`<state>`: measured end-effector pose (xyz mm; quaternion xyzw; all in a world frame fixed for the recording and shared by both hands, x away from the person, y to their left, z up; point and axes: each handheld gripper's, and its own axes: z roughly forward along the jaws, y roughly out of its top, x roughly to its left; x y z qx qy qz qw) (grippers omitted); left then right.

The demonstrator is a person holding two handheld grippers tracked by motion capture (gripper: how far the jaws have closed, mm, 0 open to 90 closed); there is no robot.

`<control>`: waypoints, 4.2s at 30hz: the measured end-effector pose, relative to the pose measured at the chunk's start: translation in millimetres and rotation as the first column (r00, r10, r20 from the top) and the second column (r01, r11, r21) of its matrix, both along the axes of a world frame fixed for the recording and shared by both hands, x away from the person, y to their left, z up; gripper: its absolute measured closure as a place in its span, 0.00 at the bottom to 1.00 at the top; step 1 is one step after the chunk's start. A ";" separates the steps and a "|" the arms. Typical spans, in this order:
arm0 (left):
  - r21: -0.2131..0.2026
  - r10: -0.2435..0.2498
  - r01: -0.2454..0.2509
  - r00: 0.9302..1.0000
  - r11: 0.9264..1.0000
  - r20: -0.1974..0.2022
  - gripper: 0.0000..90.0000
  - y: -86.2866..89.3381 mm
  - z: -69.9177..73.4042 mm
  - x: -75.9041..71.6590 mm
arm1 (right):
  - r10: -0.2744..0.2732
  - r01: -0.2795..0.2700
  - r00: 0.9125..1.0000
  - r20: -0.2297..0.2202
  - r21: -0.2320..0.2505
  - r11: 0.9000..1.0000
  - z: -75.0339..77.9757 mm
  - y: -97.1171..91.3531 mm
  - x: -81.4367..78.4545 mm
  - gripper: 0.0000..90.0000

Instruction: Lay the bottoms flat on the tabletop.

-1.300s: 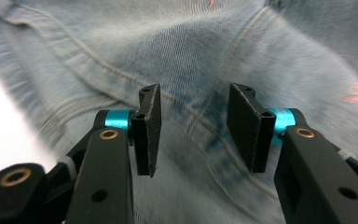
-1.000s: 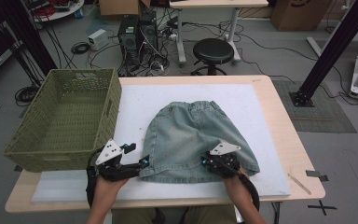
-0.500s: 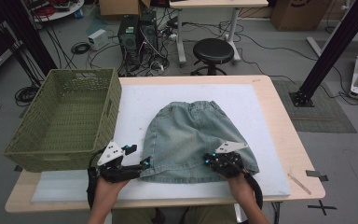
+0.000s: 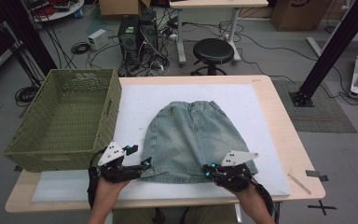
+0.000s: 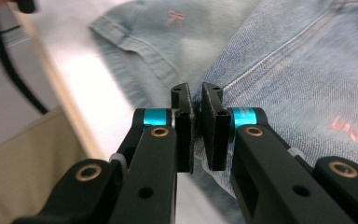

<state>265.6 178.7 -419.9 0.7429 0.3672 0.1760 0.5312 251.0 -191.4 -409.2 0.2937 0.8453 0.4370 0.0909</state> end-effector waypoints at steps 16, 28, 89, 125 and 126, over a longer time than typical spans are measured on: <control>0.146 -0.078 0.092 0.992 0.985 -0.095 0.49 -20.8 -24.4 1.0 | -0.132 0.132 0.991 0.001 0.065 0.989 -12.5 -31.9 6.6 0.67; 0.281 -0.039 0.070 0.993 0.957 -0.114 0.88 -28.6 -30.8 3.2 | -0.353 0.352 0.935 0.038 0.027 0.936 -15.5 -108.5 6.3 0.62; -0.135 -0.069 0.077 0.996 0.988 0.064 0.23 14.7 6.6 27.6 | -0.331 0.330 0.931 0.152 0.036 0.943 4.3 -83.8 45.6 0.23; -0.048 -0.046 0.047 0.999 0.998 0.013 0.27 -11.3 14.2 65.1 | -0.214 0.204 0.977 -0.016 -0.236 0.950 -13.6 78.5 162.5 0.56; -0.048 -0.044 0.045 0.999 0.998 0.015 0.27 -10.8 14.0 65.9 | -0.218 0.204 0.976 -0.026 -0.256 0.945 -16.7 79.6 163.0 0.56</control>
